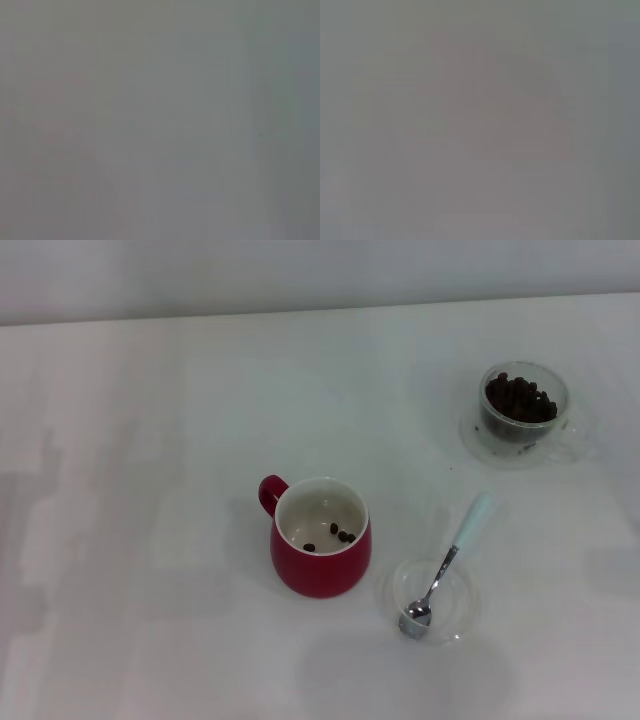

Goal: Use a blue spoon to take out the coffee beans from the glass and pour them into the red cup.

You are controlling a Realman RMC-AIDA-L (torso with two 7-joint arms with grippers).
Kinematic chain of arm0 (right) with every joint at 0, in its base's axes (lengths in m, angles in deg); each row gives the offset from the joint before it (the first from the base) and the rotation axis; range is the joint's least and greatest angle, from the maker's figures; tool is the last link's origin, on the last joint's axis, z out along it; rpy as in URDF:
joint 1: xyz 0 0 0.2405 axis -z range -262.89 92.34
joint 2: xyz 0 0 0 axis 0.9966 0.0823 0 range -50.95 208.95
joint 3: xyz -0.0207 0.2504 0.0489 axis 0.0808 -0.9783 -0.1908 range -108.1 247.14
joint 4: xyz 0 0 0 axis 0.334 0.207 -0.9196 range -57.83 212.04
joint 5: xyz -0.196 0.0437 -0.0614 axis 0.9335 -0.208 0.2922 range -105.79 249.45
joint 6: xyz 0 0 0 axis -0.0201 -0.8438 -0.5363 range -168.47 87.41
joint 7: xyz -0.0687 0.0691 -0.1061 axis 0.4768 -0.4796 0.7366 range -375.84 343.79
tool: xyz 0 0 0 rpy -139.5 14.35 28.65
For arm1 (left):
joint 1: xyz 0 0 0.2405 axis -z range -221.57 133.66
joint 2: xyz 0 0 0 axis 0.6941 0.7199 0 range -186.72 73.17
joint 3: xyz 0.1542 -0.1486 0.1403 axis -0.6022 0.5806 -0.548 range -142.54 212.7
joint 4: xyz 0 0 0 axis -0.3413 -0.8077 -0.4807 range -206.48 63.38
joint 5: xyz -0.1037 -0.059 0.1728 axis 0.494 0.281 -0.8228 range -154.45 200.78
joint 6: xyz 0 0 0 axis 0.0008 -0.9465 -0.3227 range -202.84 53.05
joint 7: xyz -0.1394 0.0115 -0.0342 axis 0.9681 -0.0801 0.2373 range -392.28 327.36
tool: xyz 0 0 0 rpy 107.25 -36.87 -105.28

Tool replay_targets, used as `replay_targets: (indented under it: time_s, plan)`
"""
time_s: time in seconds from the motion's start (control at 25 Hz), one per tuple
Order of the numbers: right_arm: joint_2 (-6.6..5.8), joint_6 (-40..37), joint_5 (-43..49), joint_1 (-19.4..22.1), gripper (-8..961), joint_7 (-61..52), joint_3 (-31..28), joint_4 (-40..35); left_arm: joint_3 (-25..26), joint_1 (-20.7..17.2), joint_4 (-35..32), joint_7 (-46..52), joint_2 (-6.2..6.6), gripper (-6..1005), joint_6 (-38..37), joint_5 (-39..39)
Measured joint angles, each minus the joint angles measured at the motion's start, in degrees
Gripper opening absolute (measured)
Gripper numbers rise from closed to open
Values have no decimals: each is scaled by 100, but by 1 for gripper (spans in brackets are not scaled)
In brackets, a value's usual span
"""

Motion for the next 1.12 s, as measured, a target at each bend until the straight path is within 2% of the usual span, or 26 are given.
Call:
replay_targets:
  time_s: [0.4, 0.96, 1.12]
  plan:
    - [1, -2, -352, 29, 293, 859, -18, 349, -4, 56, 27, 110, 5, 680, 93, 163]
    - [9, 38, -404, 41, 306, 940, -16, 638, -86, -8, -5, 169, -19, 681, 192, -108]
    - [15, 62, -420, 22, 395, 939, -19, 685, -88, -8, -14, 169, -17, 681, 248, -118]
